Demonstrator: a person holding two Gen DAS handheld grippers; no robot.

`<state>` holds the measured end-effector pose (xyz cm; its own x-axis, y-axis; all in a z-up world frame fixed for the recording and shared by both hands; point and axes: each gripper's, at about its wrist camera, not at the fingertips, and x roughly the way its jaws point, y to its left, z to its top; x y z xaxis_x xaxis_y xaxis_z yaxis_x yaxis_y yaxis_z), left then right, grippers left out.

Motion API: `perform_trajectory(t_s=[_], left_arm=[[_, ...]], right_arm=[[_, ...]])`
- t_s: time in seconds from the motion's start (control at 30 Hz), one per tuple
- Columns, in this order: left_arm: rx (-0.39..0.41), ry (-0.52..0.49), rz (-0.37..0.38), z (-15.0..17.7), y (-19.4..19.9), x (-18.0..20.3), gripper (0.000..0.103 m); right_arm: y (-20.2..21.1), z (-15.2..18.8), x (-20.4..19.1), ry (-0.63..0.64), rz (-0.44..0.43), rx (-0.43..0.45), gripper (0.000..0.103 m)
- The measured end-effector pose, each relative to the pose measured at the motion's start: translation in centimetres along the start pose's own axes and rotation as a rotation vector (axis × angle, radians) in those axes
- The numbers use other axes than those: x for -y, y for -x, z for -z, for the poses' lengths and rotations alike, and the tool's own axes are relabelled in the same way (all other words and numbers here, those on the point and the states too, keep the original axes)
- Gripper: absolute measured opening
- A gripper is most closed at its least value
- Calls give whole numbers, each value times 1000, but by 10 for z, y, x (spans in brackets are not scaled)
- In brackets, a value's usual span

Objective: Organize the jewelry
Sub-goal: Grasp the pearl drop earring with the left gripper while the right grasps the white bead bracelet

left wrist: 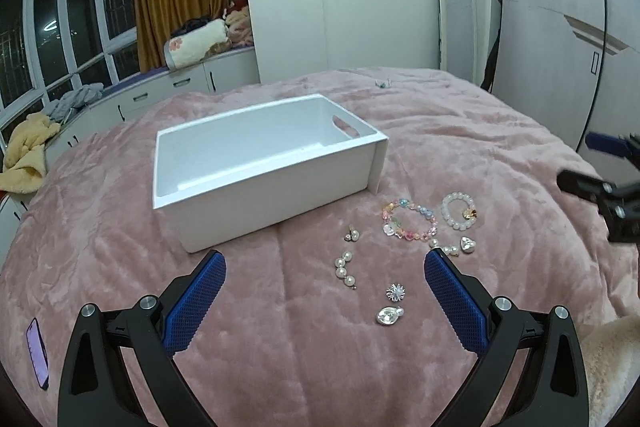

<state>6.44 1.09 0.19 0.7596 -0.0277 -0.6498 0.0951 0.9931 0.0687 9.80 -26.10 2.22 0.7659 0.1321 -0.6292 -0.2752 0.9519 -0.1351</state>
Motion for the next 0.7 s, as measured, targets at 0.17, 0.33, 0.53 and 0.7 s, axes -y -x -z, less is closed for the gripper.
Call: perform_trajectory(t_s=[0.17,0.33,0.53,0.7], left_arm=[[-44,-23,16,-3,-30,2,101],[-85,-38,49,3,-60,2,101],[-125,-49,82,14,-93,-1,97],[-181,-53,127,19,-122,-2,70]], right_arm=[[-36,-19,8,-15,19,-36,98],[-72,-19,11,-16,22,-92,96],[-119,-3,13,-45,19,-193,78],[-152,12,14,-79,6,-266,67]])
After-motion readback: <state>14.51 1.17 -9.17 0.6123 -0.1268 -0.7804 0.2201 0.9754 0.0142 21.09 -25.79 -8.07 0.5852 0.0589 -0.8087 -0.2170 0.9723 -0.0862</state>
